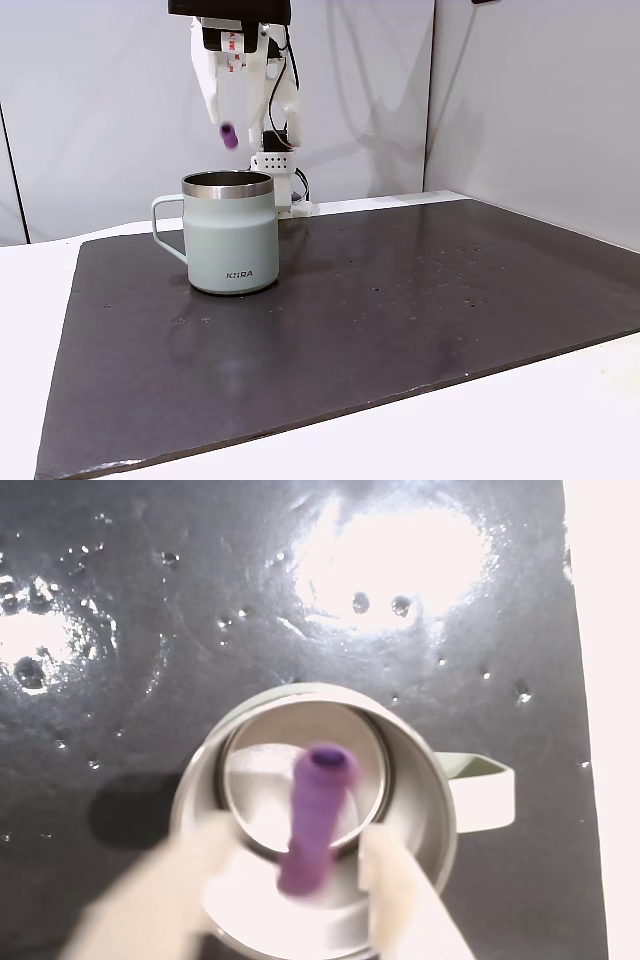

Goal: Grasp a pengrip and put it in the cup.

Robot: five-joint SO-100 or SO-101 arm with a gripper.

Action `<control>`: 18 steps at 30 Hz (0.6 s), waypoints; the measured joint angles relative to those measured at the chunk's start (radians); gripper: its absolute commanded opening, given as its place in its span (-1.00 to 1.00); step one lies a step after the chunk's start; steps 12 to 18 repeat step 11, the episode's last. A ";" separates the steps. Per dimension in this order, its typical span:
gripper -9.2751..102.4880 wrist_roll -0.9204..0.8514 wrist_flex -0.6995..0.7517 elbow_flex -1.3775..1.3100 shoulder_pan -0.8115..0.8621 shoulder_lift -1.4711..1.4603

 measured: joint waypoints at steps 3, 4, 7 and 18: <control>-0.15 -0.015 0.000 0.000 0.008 0.000; -0.15 -0.018 0.000 0.000 0.009 0.000; -0.15 -0.023 0.000 0.000 0.009 0.000; -0.15 -0.021 -0.018 0.002 0.014 0.000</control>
